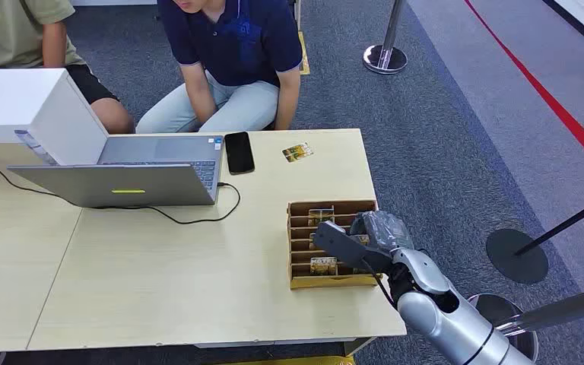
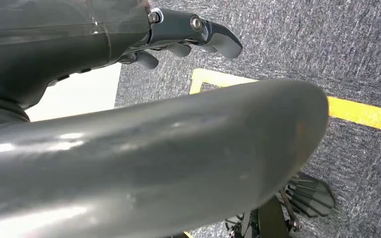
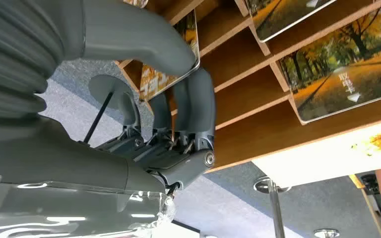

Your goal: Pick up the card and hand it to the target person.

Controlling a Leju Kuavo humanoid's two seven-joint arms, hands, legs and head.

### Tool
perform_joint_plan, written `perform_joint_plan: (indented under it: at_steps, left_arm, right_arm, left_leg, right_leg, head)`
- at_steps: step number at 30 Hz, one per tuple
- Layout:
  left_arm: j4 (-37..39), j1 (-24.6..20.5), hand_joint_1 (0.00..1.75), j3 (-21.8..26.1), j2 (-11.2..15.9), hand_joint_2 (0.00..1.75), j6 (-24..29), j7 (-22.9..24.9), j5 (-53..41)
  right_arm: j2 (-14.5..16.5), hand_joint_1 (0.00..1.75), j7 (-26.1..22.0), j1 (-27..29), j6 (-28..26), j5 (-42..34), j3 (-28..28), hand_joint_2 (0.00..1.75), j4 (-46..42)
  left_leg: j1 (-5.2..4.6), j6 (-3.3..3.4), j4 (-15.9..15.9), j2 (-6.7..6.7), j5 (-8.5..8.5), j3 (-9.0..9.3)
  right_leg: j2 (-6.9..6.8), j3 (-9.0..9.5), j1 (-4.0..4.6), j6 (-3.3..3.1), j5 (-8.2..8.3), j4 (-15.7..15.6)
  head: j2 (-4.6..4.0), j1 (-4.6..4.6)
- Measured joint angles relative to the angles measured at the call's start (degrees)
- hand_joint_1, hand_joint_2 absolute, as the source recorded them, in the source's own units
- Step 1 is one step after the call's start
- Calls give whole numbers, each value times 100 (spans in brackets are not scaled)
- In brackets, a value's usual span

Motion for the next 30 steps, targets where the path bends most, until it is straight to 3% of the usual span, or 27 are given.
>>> perform_joint_plan:
  at_steps: [7, 20, 30]
  left_arm:
    - [0, 0, 0, 0, 0, 0, 26, -4, 22]
    - [0, 0, 0, 0, 0, 0, 35, -7, 43]
    - [0, 0, 0, 0, 0, 0, 38, -7, 57]
  right_arm:
    - [0, 83, 2, -1, 71, 1, 61, 175, 0]
    - [0, 113, 0, -3, 142, -5, 67, 175, 0]
    - [0, 104, 1, -9, 197, 3, 67, 175, 0]
  left_leg:
    - [0, 0, 0, 0, 0, 0]
    - [0, 0, 0, 0, 0, 0]
    - [0, 0, 0, 0, 0, 0]
  right_leg:
    - [0, 0, 0, 0, 0, 0]
    - [0, 0, 0, 0, 0, 0]
    - [0, 0, 0, 0, 0, 0]
  head:
    - [0, 1]
    - [0, 1]
    - [0, 1]
